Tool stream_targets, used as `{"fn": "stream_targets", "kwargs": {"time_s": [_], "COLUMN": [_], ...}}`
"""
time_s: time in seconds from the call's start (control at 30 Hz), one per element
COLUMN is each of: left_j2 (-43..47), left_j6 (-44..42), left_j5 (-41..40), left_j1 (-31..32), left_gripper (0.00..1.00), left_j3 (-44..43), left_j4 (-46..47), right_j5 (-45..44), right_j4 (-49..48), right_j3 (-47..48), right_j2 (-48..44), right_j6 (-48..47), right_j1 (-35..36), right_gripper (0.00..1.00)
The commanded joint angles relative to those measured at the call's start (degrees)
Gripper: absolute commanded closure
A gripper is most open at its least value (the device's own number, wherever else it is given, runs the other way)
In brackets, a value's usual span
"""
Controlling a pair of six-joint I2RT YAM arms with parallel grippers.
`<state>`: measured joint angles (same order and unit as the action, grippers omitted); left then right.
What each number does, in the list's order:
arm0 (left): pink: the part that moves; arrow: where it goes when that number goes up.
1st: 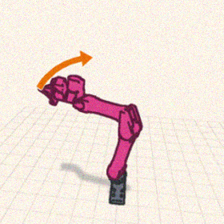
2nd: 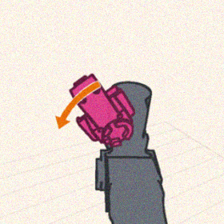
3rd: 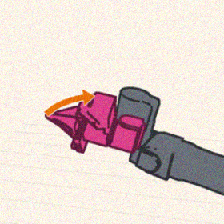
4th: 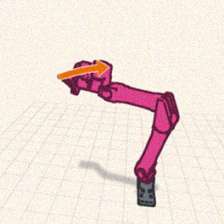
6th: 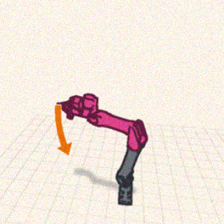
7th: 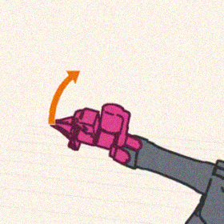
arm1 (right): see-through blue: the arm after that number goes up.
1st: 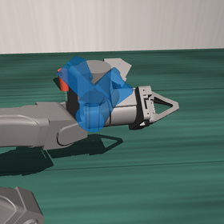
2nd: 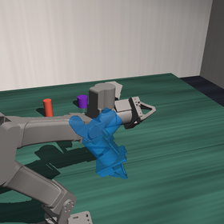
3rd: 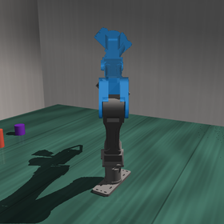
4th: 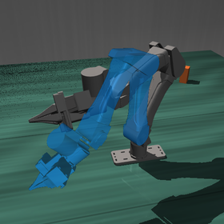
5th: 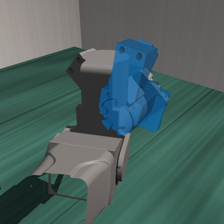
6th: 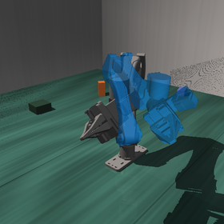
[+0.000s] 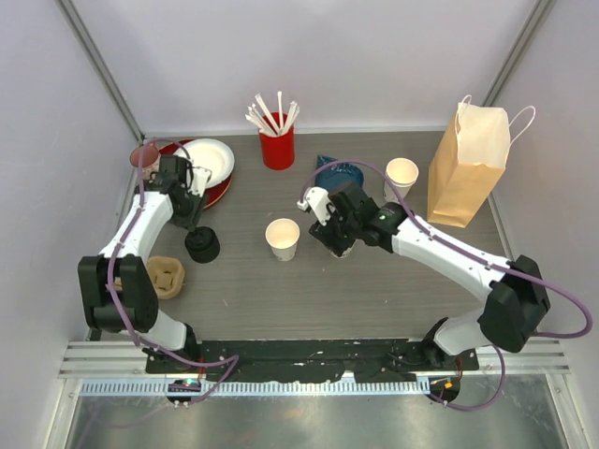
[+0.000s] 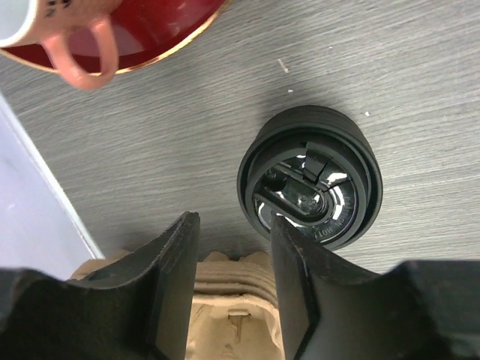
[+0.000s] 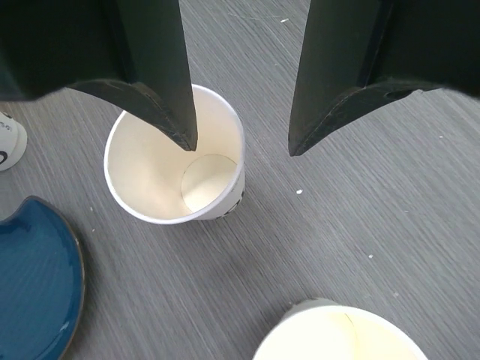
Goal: Pack the takeout coffee
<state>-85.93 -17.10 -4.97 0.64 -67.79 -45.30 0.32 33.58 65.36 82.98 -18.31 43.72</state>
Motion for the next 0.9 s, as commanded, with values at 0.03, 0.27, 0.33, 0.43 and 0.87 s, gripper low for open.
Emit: {"fn": "stream_targets", "kwargs": {"time_s": [0.03, 0.27, 0.33, 0.43, 0.87], "left_j2": [-2.66, -5.91, -6.88, -7.06, -5.22], "left_j6": [-2.76, -3.64, -3.55, -3.64, -3.03], "left_j5": [6.73, 5.32, 3.58, 3.83, 3.39], "left_j1": [-0.29, -0.29, -0.29, -0.29, -0.29], "left_gripper": [0.57, 0.59, 0.63, 0.67, 1.00], "left_j3": [0.55, 0.29, 0.03, 0.20, 0.64], "left_j4": [1.88, 3.37, 3.20, 2.67, 2.85], "right_j5": [1.97, 1.26, 1.27, 1.00, 0.91], "right_j4": [-1.24, -0.71, -0.54, -0.27, 0.17], "right_j3": [1.70, 1.43, 1.61, 1.61, 1.70], "right_j2": [-5.63, -5.81, -5.64, -5.64, -5.72], "right_j6": [0.46, 0.38, 0.38, 0.38, 0.46], "right_j1": [0.40, 0.31, 0.40, 0.40, 0.22], "right_gripper": [0.42, 0.43, 0.43, 0.43, 0.43]}}
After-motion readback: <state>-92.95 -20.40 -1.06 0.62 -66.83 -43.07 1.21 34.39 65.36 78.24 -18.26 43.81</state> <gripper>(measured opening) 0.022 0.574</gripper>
